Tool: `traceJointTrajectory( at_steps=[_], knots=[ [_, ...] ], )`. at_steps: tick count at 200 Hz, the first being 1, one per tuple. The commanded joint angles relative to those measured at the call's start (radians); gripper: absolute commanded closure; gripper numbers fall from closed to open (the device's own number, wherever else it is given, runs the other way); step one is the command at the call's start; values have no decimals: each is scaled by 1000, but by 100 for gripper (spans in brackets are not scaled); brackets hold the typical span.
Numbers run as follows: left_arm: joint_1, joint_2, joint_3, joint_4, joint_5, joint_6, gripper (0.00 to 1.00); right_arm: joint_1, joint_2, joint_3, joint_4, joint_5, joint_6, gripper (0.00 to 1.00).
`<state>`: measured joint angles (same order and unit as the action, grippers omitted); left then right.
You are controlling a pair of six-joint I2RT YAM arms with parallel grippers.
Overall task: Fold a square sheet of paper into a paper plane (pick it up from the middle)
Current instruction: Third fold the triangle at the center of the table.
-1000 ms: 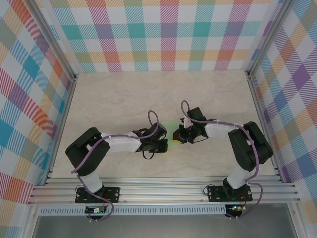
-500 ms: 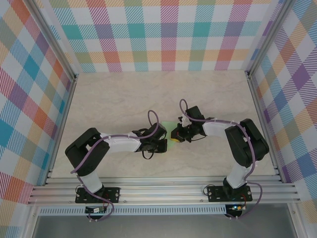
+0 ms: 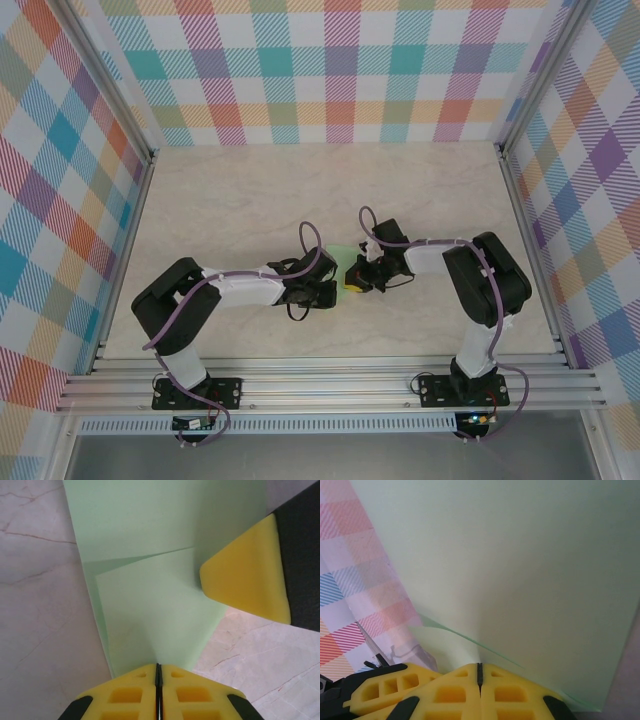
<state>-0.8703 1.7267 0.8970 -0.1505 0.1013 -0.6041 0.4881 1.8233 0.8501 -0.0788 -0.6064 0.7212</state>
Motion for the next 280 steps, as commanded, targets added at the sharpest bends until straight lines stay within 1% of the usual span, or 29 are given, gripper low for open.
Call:
traceJointTrajectory(
  at_steps=[1,18,28,52,89,123,157,233,280],
  knots=[
    [-4,-22,13,-94,-23,27,88,4,20,-43,-15,64,-3,100],
    [-4,-63,13,-96,-16,19,83,4,28,-51,-3,61,4,100],
    [-5,-93,12,-85,-9,7,82,4,32,-50,-3,62,4,100],
    [-4,-122,17,-53,36,-13,82,4,33,-50,-8,68,6,100],
    [-4,-83,8,38,116,-50,84,4,36,-39,-19,72,6,100],
    [-3,-2,5,55,101,-66,86,4,40,-36,-30,73,0,100],
    [7,19,-62,87,89,-113,89,4,43,-35,-40,77,-7,100],
    [7,-106,-241,77,88,-162,89,4,42,-32,-60,93,-8,100],
    [8,-181,-271,58,109,-151,88,4,41,-32,-59,95,-2,100]
  ],
)
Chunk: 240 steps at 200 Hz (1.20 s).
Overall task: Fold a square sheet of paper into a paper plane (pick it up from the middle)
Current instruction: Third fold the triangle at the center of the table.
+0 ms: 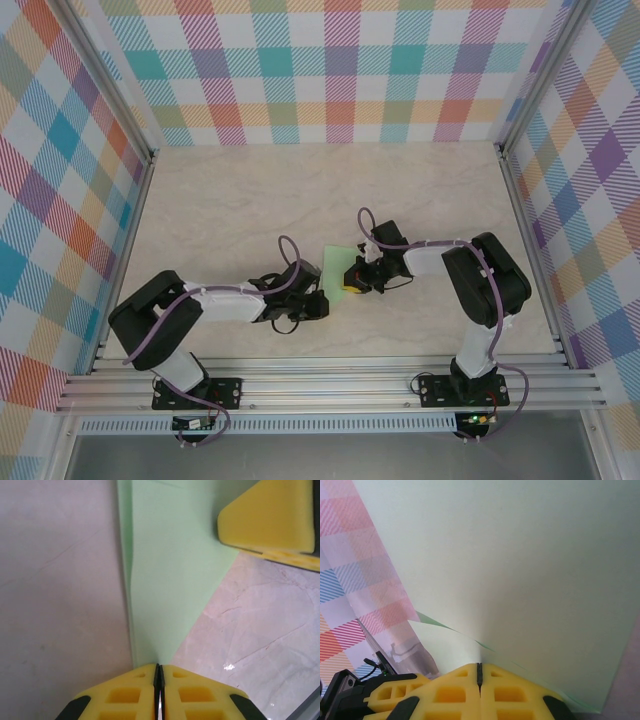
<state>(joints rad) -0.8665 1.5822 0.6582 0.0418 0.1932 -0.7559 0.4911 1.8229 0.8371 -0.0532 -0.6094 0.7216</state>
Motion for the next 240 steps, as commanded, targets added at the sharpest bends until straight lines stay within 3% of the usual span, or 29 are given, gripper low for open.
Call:
traceJointTrajectory(
  at_steps=[1,59,121,169,208,240],
  knots=[
    [4,-39,-32,-134,19,1,88,1,41,-20,-84,98,-2,100],
    [4,-143,44,-161,-27,31,87,1,37,-14,-79,94,16,100],
    [13,65,166,-95,-40,48,88,1,22,-7,-63,78,40,99],
    [12,129,149,-218,-148,45,94,1,-39,98,-194,88,-64,97],
    [13,120,111,-155,-120,48,94,14,-106,24,-66,15,-11,96],
    [13,143,142,-151,-100,53,94,65,-64,-3,4,19,27,97]
  ],
)
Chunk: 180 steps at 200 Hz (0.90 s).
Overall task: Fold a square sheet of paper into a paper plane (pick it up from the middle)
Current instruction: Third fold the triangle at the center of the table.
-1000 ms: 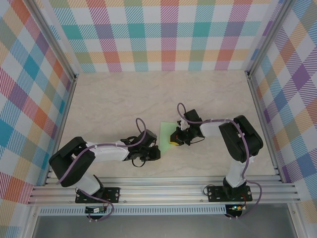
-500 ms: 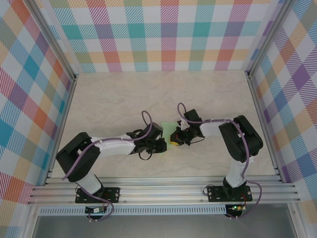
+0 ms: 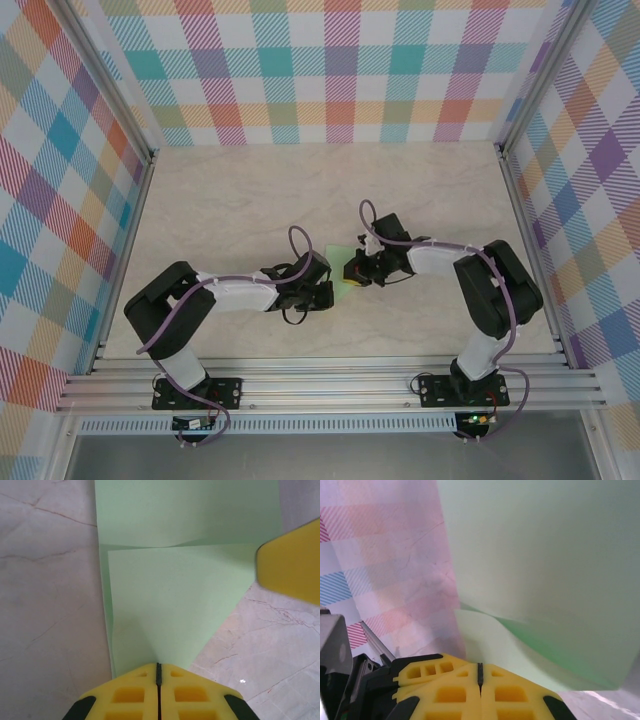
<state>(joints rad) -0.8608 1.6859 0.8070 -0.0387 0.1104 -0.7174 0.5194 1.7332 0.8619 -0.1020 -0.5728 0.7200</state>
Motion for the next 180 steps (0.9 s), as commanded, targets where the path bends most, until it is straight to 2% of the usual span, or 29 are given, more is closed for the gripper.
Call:
traceJointTrajectory(
  at_steps=[1,54,103,128,158,180],
  knots=[
    [8,40,-6,-71,-16,15,94,38,27,-27,52,-16,28,97],
    [7,28,-15,-102,-34,22,95,20,72,-62,63,85,-1,99],
    [8,0,-47,-113,-39,33,95,-129,64,-139,213,107,12,98],
    [7,-6,-50,-125,-39,48,95,-170,44,-110,168,174,-30,97],
    [7,-16,-51,-110,-11,66,94,-180,-6,-67,115,165,-69,94],
    [7,-25,-40,-101,8,78,93,-180,-49,-62,92,140,-62,88]
  ],
)
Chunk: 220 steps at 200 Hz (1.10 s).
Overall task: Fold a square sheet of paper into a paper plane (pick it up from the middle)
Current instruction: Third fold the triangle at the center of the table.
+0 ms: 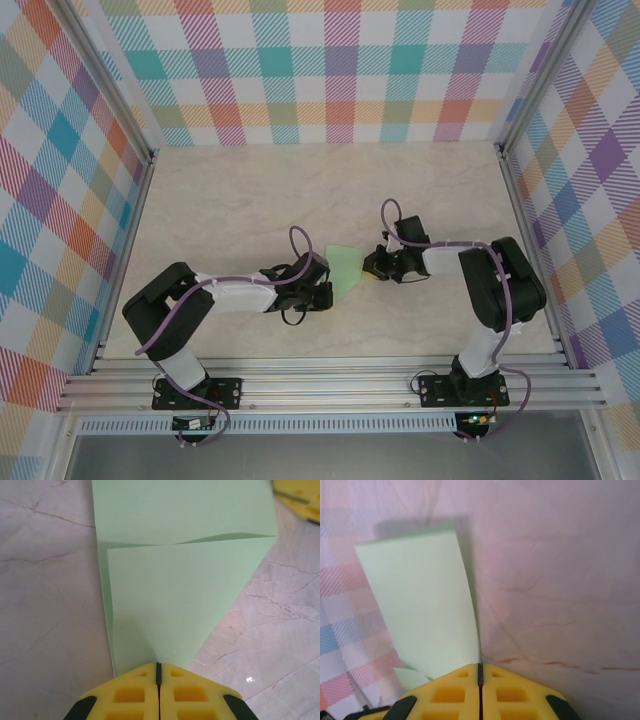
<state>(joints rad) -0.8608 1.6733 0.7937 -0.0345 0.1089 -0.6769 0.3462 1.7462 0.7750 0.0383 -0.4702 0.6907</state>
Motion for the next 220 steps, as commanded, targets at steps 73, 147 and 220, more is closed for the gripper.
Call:
traceJointTrajectory(
  at_steps=[73,147,220],
  knots=[
    [7,-84,62,-156,-27,72,80,0,-127,-18,-109,-78,27,46],
    [45,-28,110,-150,-44,83,80,36,-102,-7,-126,-122,48,41],
    [62,28,128,-162,-64,86,82,59,-57,29,-114,-169,61,43]
  ],
)
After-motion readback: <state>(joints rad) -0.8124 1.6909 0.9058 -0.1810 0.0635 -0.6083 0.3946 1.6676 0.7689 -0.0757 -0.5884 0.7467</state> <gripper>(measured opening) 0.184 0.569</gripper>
